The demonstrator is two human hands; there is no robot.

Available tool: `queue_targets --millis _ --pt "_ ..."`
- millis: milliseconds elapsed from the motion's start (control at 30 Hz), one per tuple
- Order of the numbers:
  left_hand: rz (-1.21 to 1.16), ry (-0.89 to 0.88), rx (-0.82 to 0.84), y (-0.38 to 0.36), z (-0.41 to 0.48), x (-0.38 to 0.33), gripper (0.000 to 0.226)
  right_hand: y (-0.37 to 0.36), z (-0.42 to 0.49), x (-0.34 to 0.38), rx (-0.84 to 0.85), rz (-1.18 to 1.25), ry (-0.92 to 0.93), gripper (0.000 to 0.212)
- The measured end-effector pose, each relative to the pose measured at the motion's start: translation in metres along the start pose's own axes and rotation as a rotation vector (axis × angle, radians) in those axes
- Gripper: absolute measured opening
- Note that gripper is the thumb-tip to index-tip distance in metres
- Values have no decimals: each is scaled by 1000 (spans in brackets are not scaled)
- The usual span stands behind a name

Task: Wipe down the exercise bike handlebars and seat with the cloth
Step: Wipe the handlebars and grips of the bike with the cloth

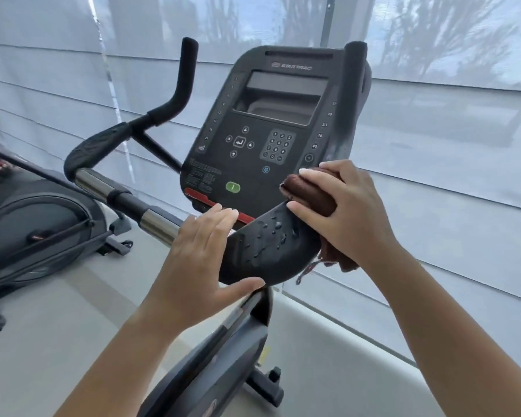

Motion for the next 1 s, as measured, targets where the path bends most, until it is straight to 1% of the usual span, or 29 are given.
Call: queue_targets --millis 100,133,233,333,433,533,667,800,867,1000 --pt "-18 12 -3 -6 -2 0 83 -3 -2 -2 13 -5 23 58" --pt "-18 19 -2 -7 -3 0 84 -3 -2 -3 12 5 22 58" --pt "2 21 17 -6 -8 4 85 -4 -1 -2 -1 -5 18 48" --pt "6 -15 42 -5 -9 10 83 -4 0 0 28 -40 9 39" --pt "-25 -45 18 -9 -7 16 81 0 3 2 65 -88 3 39" --pt "-85 -66 -20 -11 -5 20 72 4 4 8 100 -99 -32 41" --pt "-183 -108 -4 -10 -1 29 65 6 -2 21 123 -130 -90 39" --pt "-269 -160 6 -10 3 39 63 2 -26 44 97 -166 -114 37" --pt "-292 -183 0 -10 3 41 62 -4 -43 57 45 -175 -89 34" --pt "-326 -217 -17 -10 5 45 61 -15 -62 75 -30 -211 -78 36"
Point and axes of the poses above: each hand's wrist, its own z-axis towards the middle knuckle, its own y-axis out of the back of the hand, x = y × z, the point moved 1 cm from there along z, towards the middle knuckle, and after that the axes turned 9 degrees about z, right-handed, at the moved point
